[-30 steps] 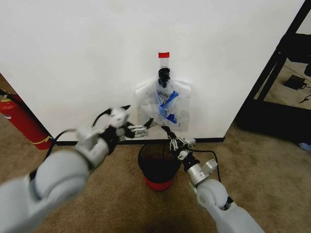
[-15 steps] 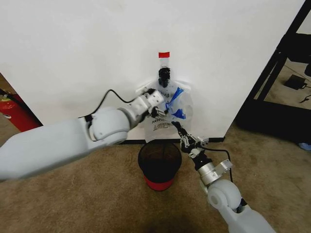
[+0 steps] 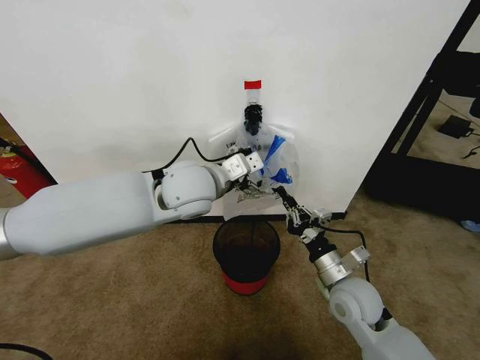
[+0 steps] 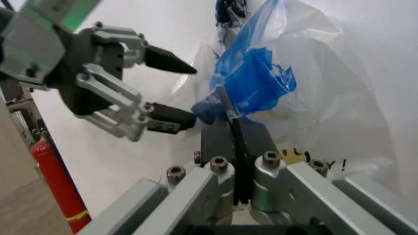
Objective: Pick up the garbage bag from the wall and place it over the trash bin.
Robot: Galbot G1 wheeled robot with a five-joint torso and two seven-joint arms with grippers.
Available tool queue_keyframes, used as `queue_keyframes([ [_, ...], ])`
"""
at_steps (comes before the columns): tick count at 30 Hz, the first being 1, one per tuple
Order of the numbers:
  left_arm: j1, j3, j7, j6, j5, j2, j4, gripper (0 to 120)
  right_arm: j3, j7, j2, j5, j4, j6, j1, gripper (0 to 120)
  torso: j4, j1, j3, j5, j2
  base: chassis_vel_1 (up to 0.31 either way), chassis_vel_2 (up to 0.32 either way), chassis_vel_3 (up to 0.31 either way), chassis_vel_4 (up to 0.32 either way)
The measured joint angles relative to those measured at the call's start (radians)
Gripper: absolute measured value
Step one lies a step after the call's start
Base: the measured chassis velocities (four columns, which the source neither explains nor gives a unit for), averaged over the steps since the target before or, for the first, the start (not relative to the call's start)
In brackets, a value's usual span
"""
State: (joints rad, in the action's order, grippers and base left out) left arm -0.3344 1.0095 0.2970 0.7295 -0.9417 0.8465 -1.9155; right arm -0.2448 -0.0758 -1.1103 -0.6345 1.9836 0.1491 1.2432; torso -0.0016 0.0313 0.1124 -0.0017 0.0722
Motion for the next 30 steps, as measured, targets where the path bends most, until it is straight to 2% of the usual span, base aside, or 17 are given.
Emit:
queue_keyframes([
  [4, -0.022, 0.019, 0.009, 0.011, -0.043, 0.026, 0.019, 57, 0.002, 0.0, -0.001, 0.004, 0.0, 0.0, 0.0, 0, 0.0, 0.0, 0.0, 0.0, 0.0, 0.0, 0.0, 0.0, 0.0],
  [6, -0.025, 0.021, 0.011, 0.011, -0.054, 0.031, 0.023, 54, 0.003, 0.0, -0.001, 0.004, 0.0, 0.0, 0.0, 0, 0.0, 0.0, 0.0, 0.0, 0.0, 0.0, 0.0, 0.0, 0.0],
  [9, -0.037, 0.029, 0.017, 0.011, -0.088, 0.04, 0.033, 43, 0.004, 0.0, 0.001, 0.004, 0.001, 0.0, 0.0, 0, 0.0, 0.0, 0.0, 0.0, 0.0, 0.0, 0.0, 0.0, 0.0],
  [13, -0.046, 0.041, 0.022, 0.01, -0.098, 0.043, 0.051, 25, 0.004, 0.0, 0.005, 0.004, 0.01, 0.0, 0.001, 0, 0.0001, 0.0, 0.0, -0.0002, 0.0, 0.0, 0.0, 0.0, 0.0],
  [16, -0.046, 0.042, 0.027, 0.01, -0.105, 0.047, 0.058, 19, 0.005, 0.0, 0.007, 0.004, 0.013, 0.0, 0.002, 0, 0.0001, 0.0, 0.0, -0.0001, 0.0, 0.0, 0.0, 0.0, 0.0],
  [20, -0.045, 0.038, 0.044, 0.009, -0.113, 0.052, 0.066, 0, 0.005, 0.001, 0.009, 0.002, 0.019, 0.0, 0.005, 0, 0.0, 0.0, 0.0, -0.0001, 0.0, 0.0, 0.0, 0.0, 0.0],
  [28, 0.031, -0.075, 0.099, 0.008, -0.124, 0.008, 0.03, 0, -0.018, 0.009, 0.001, -0.01, 0.011, 0.015, 0.016, 0, 0.0, 0.0, 0.0, -0.0001, 0.0, 0.0, 0.0, 0.0, 0.0],
  [30, 0.107, -0.153, 0.14, 0.007, -0.128, -0.027, -0.016, 0, -0.028, 0.028, -0.015, -0.026, 0.008, 0.02, 0.021, 0, -0.0001, 0.0, 0.0, -0.0002, 0.0, 0.0, 0.0, 0.0, 0.0],
])
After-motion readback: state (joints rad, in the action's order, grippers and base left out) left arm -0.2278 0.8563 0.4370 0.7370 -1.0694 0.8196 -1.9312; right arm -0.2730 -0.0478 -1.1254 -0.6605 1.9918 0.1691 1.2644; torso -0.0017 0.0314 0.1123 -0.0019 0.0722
